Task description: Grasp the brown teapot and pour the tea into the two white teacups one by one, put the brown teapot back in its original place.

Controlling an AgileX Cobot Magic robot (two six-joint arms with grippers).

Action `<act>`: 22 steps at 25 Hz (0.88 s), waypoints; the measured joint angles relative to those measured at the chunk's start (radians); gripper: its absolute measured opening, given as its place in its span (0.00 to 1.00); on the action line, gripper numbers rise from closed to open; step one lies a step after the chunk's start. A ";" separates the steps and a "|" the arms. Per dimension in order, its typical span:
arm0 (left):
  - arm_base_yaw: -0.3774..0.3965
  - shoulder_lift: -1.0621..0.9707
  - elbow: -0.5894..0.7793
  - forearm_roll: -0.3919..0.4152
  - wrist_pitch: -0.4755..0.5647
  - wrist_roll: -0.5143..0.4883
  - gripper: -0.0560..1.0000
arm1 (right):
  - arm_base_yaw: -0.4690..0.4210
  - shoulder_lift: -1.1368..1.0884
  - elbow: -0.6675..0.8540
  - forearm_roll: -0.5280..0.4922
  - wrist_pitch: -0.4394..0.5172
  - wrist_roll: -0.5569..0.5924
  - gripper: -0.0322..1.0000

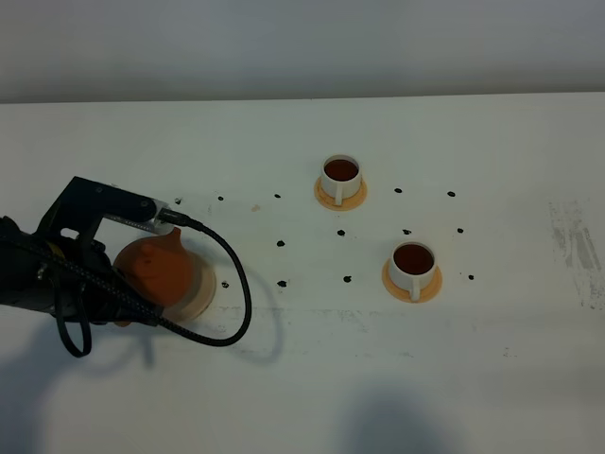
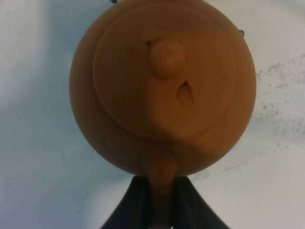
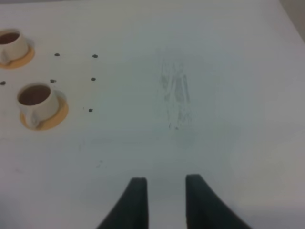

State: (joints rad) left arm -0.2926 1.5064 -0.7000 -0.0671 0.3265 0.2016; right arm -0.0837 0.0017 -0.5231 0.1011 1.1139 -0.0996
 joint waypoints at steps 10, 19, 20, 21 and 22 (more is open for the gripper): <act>0.005 0.089 0.006 0.000 -0.021 0.000 0.14 | 0.000 0.000 0.000 0.000 0.000 0.000 0.25; 0.005 0.093 0.006 -0.001 -0.043 0.000 0.14 | 0.000 0.000 0.000 0.000 0.000 0.000 0.24; 0.005 0.093 0.006 -0.001 -0.045 0.000 0.14 | 0.000 0.000 0.000 0.000 0.000 0.000 0.24; 0.005 0.092 0.006 -0.001 -0.047 0.000 0.14 | 0.000 0.000 0.000 0.000 0.000 0.000 0.24; 0.005 0.092 0.006 -0.001 -0.048 0.001 0.14 | 0.000 0.000 0.000 0.000 0.000 0.000 0.24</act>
State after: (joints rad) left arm -0.2872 1.5983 -0.6942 -0.0680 0.2783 0.2027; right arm -0.0837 0.0017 -0.5231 0.1011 1.1139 -0.0996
